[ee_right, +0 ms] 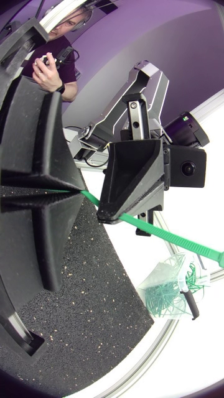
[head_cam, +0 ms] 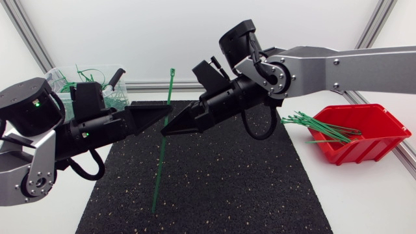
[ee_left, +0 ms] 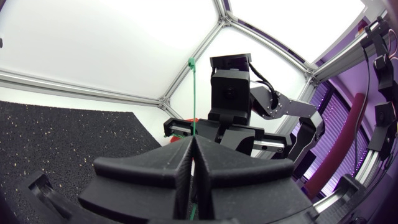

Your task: Take a green cable tie from the red box, thread the tail through the head to close it, then place it in the transparent bin on the left.

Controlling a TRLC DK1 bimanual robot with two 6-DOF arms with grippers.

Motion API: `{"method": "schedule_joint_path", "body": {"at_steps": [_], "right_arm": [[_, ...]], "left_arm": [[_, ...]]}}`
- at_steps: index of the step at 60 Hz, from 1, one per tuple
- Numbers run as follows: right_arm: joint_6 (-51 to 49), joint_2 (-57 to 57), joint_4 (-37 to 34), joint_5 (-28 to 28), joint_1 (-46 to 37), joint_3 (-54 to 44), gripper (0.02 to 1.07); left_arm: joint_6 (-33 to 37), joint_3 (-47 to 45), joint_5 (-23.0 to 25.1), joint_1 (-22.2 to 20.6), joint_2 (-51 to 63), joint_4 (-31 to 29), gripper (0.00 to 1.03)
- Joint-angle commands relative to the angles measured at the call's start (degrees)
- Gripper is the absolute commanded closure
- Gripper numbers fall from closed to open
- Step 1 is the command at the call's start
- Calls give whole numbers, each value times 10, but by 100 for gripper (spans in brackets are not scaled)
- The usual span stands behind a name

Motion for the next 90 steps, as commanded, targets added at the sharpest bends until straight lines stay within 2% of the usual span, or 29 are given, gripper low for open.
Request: {"method": "schedule_joint_path", "body": {"at_steps": [1, 2, 5, 7, 9, 12, 18, 26, 34, 47, 52, 63, 90], "right_arm": [[13, -18, 5, 0, -8, -10, 101], [13, -18, 5, 1, -7, -10, 101], [13, -18, 5, 1, -7, -12, 101], [12, -18, 5, 1, -7, -12, 101], [12, -18, 5, 6, -7, -13, 101], [11, -19, 4, 11, -7, -14, 101], [7, -17, -5, 16, -7, -16, 101], [-35, -11, -49, 32, -4, -15, 101], [-78, -12, -108, 45, -6, -9, 101], [-133, -12, -194, 76, -4, 2, 101], [-145, -12, -211, 78, -2, 0, 101], [-149, -9, -215, 78, 7, -1, 101], [-159, 12, -216, 55, 20, -5, 101]], "left_arm": [[-21, 5, 12, 14, 12, 0, 88], [-21, 6, 13, 16, 12, 0, 82], [-21, 10, 20, 19, 11, -4, 53], [-21, 10, 23, 22, 10, -6, 41], [-21, 11, 24, 25, 8, -9, 35], [-21, 14, 27, 27, 8, -14, 33], [-16, 20, 32, 31, 9, -31, 18], [-7, 31, 52, 39, 8, -55, 6], [0, 47, 76, 53, 9, -77, 5], [2, 61, 121, 76, 18, -81, 5], [28, 68, 144, 77, 20, -90, 4], [79, 77, 164, 55, 20, -142, 4], [92, 77, 176, 19, 18, -166, 4]]}}
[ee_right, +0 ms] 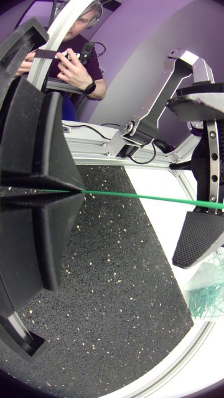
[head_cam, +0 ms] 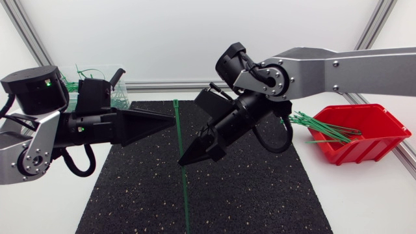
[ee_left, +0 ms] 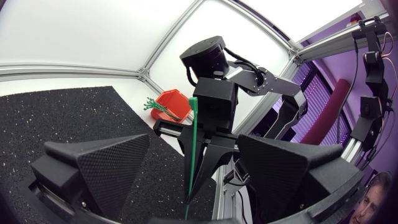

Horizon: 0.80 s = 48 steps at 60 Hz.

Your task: Take a green cable tie from the red box, thread the tail through the head to close it, then place it in the transparent bin on the left.

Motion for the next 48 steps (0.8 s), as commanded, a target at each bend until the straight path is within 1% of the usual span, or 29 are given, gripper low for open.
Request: {"method": "schedule_joint_path", "body": {"at_steps": [1, 18, 23, 31, 38, 41, 43, 48], "right_arm": [[-14, 14, -6, -12, 4, -2, 101], [-26, 29, -7, -23, 4, -6, 101], [-30, 26, -7, -29, 4, -8, 101], [-36, 15, -11, -34, 3, -16, 101], [-41, -2, -11, -42, 2, -33, 101], [-43, -10, -11, -47, 1, -42, 101], [-43, -14, -11, -48, 1, -44, 101], [-44, -18, -11, -51, 3, -52, 101]], "left_arm": [[6, 14, 13, -8, 3, -6, 4], [4, 17, 16, -12, 3, -7, 5], [4, 18, 16, -13, 5, -7, 8], [3, 18, 16, -13, 6, -8, 17], [0, 15, 16, -14, -2, -13, 18], [-2, 11, 16, -18, -8, -16, 25], [-4, 7, 16, -22, -12, -16, 27], [-6, -4, 16, -29, -23, -18, 28]]}}
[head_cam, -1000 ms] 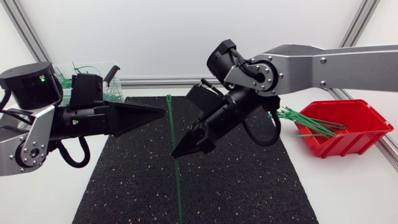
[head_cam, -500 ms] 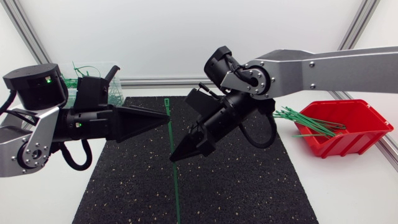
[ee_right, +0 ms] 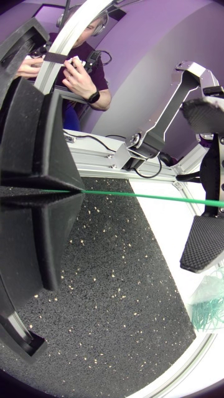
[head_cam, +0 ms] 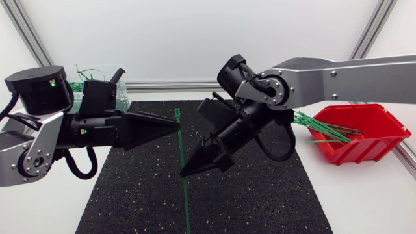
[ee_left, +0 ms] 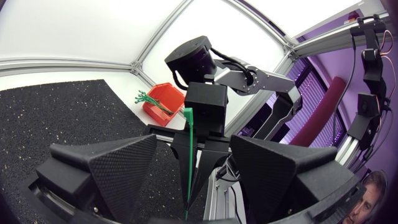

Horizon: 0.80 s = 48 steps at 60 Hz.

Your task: Take a green cable tie from the red box, thread the tail through the head to close it, then place it in the transparent bin on the left.

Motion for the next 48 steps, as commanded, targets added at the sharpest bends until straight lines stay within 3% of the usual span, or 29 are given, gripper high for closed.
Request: {"method": "schedule_joint_path", "body": {"at_steps": [1, 9, 13, 24, 48], "right_arm": [[-13, -14, -7, -6, 3, -20, 101], [-13, -19, -7, -7, 6, -24, 101], [-14, -21, -7, -11, 7, -25, 101], [-15, -24, -7, -13, 10, -26, 101], [-15, -14, -2, -13, 14, -21, 101]], "left_arm": [[-5, -8, 6, -7, -17, -2, 28], [-8, -11, 6, -7, -30, -12, 29], [-10, -16, 6, -7, -36, -13, 43], [-13, -19, 6, -7, -36, -13, 66], [-18, -14, 4, -8, -22, -11, 67]]}}
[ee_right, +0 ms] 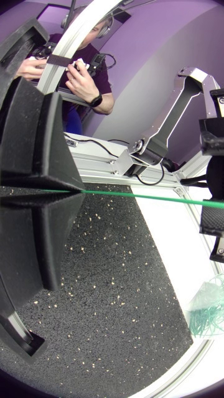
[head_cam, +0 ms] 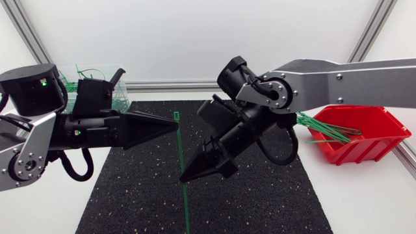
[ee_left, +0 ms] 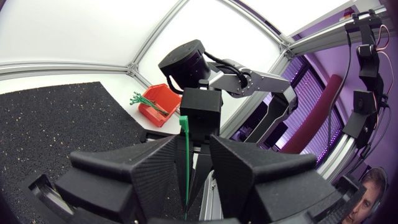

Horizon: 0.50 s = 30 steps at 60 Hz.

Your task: Take a green cable tie from the red box, thread the tail through the head to close it, then place it in the transparent bin on the left.

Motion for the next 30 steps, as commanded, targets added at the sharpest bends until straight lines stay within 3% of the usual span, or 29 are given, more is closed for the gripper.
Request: {"method": "schedule_joint_path", "body": {"at_steps": [1, 14, 19, 30], "right_arm": [[-9, 0, -2, -6, 5, -7, 101], [-9, 0, 0, -6, 7, -8, 101], [-9, 0, 0, -6, 7, -8, 101], [-9, 0, 1, -6, 8, -10, 101]], "left_arm": [[-13, -8, 4, -3, 6, 2, 67], [-13, -11, 3, -3, 14, 6, 68], [-13, -9, 1, -3, 14, 6, 80], [-13, -9, -1, -3, 14, 6, 80]]}}
